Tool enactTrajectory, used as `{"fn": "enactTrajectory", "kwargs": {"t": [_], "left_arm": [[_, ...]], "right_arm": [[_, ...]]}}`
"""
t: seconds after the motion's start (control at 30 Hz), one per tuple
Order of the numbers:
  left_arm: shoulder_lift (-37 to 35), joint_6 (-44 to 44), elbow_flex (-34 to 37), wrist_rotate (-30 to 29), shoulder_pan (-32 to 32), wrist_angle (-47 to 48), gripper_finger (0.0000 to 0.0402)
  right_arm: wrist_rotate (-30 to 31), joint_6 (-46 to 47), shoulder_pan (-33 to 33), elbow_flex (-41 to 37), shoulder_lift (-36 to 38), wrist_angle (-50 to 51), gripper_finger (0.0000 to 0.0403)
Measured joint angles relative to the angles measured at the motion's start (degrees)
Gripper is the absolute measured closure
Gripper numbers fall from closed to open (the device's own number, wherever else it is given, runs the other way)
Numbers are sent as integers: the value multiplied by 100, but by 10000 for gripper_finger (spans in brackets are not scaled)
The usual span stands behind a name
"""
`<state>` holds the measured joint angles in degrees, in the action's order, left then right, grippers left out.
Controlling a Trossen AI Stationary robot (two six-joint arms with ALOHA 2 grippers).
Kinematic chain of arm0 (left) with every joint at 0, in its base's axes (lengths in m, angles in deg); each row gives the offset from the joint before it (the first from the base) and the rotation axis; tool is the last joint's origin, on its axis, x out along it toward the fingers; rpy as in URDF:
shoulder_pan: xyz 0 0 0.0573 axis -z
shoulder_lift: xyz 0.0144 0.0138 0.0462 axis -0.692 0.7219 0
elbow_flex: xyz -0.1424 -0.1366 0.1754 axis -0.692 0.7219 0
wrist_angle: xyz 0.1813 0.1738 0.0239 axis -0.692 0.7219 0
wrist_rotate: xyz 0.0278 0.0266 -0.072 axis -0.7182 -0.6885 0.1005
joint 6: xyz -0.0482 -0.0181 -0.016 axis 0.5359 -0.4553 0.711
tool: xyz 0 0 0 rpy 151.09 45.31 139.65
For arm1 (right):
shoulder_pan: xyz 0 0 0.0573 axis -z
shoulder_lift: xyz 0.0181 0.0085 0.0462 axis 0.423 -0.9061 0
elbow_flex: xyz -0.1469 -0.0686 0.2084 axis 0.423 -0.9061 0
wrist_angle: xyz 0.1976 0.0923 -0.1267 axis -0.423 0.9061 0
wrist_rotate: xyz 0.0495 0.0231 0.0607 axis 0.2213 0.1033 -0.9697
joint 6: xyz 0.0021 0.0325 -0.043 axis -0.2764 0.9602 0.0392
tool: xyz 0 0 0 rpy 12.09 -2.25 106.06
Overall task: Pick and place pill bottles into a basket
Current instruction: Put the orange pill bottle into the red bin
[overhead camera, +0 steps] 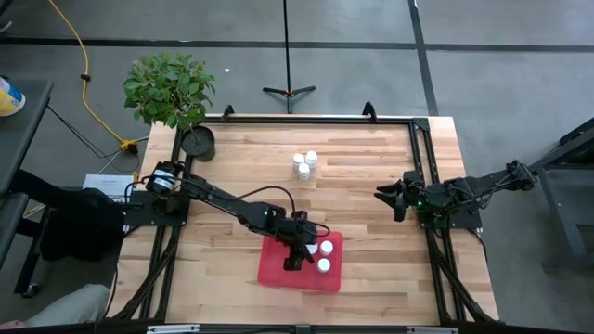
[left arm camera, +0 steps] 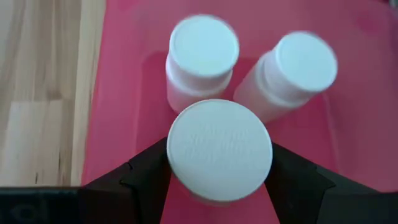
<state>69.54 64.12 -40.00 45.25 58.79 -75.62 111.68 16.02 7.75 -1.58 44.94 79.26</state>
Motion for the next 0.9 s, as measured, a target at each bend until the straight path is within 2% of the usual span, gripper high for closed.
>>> {"fn": "enactTrajectory", "kwargs": {"t": [0.6,0.7,0.9], "left_arm": [[35,103,11,123,0,-131,131],[35,103,9,115,0,-157,115],[35,107,9,-16,-2,-139,47]], "right_arm": [[-220,13,1,-2,2,0,263],[-223,13,0,-2,2,0,263],[-223,13,2,-2,2,-1,263]]}}
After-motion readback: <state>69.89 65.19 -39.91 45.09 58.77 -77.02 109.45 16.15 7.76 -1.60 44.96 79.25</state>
